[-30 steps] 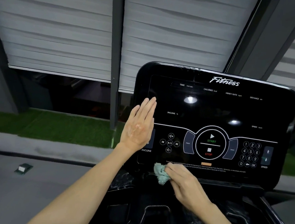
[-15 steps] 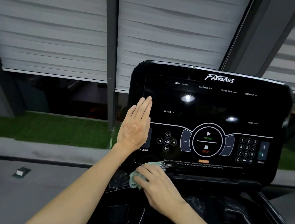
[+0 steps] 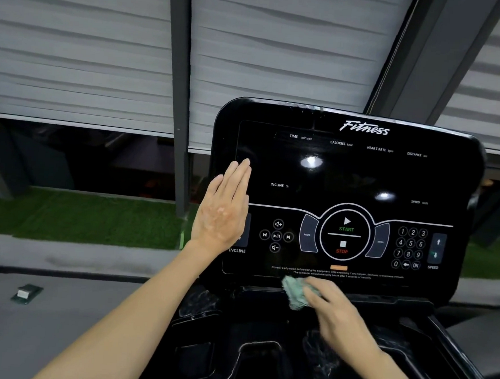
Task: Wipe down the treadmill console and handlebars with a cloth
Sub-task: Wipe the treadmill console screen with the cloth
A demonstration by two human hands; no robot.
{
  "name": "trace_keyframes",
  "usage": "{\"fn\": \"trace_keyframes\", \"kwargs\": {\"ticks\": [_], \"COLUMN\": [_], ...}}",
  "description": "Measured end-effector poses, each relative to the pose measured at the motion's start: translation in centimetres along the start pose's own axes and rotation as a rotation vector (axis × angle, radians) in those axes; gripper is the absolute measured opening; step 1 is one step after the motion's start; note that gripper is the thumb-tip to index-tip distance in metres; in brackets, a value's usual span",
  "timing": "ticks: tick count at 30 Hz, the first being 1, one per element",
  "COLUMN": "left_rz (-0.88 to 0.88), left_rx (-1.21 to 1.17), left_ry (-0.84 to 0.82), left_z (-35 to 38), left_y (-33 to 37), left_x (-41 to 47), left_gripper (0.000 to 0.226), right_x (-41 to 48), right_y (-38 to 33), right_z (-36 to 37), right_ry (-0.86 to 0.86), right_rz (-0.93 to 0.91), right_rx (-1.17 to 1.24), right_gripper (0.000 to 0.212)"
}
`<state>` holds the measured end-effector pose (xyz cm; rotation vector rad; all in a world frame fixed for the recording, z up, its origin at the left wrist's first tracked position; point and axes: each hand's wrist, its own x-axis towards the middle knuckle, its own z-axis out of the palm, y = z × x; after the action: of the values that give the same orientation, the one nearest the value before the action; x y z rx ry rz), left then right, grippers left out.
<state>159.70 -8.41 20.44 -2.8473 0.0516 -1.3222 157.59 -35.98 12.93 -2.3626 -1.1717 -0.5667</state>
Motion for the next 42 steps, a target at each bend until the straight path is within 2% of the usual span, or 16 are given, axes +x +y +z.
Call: {"fn": "trace_keyframes", "kwargs": {"ticks": [2,4,6,8,11,15,21,25,28,31,36,39,42], "left_rz": [-0.002,-0.001,-0.003,-0.003,0.004,0.008,0.009,0.008,0.008,0.005,0.004,0.009,0.006], "left_rx": [0.003,0.005,0.000,-0.014,-0.009,-0.014,-0.013,-0.005,0.006,0.015,0.018,0.020,0.019], "left_ry": [0.009,0.009,0.005,-0.005,-0.003,-0.008,0.003,0.003,0.008,0.010,0.009,0.012,0.024], "left_z": [0.1,0.0,0.0,0.0,-0.1,-0.1,0.0,-0.1,-0.1,0.0,0.1,0.1,0.0], "left_y": [0.1,0.1,0.1,0.1,0.1,0.0,0.0,-0.1,0.0,0.1,0.1,0.1,0.1], "left_x": [0.1,0.1,0.1,0.1,0.1,0.1,0.1,0.1,0.1,0.1,0.1,0.1,0.1], "left_gripper": [0.052,0.051,0.051,0.051,0.050,0.050,0.050,0.051,0.051,0.051,0.051,0.051,0.051], "right_x": [-0.8,-0.5,0.3,1.3,2.3,0.6,-2.8,-4.2,-4.0,-2.5,0.6,0.1,-2.4], "right_y": [0.3,-1.5,-4.4,-6.4,-6.4,-2.9,2.8,3.3,3.7,2.9,-1.3,-0.5,2.7], "right_z": [-0.4,0.7,2.5,3.9,4.3,2.2,-0.2,-1.1,-2.3,-1.9,1.0,0.1,-2.3], "right_ry": [0.007,0.053,0.068,0.048,0.081,0.078,0.075,0.136,0.086,0.060,-0.042,-0.046,0.001], "right_rz": [0.042,0.115,0.179,0.158,0.108,0.063,0.136,0.316,0.358,0.289,0.102,0.131,0.239], "right_rx": [-0.033,-0.024,0.016,0.006,0.035,0.061,-0.082,-0.167,-0.283,-0.281,-0.137,-0.125,-0.192], "right_gripper": [0.044,0.024,0.031,0.038,0.028,0.021,0.041,0.043,0.047,0.048,0.044,0.044,0.044]}}
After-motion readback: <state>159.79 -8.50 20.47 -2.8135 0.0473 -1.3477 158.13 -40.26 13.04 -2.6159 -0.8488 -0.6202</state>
